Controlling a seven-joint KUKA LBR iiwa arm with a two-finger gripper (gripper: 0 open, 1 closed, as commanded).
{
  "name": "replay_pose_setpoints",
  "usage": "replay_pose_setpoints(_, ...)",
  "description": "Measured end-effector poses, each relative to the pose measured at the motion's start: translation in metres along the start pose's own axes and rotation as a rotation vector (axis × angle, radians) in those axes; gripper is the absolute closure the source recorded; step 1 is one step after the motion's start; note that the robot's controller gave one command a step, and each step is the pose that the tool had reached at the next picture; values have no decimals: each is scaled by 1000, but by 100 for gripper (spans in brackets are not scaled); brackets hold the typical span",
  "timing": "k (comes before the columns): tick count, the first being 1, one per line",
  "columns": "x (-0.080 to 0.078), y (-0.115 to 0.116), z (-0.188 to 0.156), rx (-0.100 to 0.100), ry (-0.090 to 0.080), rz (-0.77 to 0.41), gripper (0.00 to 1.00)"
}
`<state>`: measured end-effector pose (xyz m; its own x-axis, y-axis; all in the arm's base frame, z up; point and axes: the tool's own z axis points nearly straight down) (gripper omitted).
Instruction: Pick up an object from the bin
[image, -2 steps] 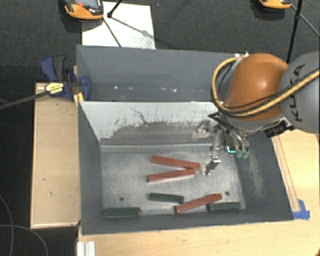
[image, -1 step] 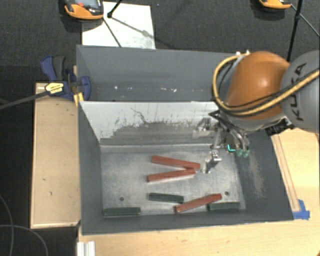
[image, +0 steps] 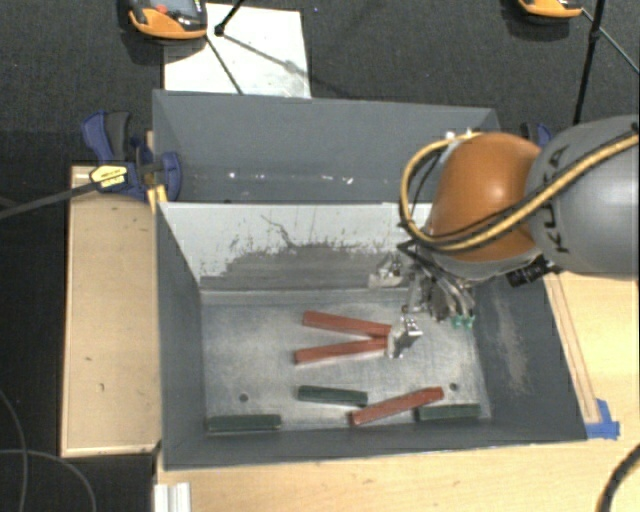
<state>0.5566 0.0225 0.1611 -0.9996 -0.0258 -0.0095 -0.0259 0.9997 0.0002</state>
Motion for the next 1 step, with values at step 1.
replay_pose_setpoints(1, -34, 22, 86, -2, -5, -207, 100)
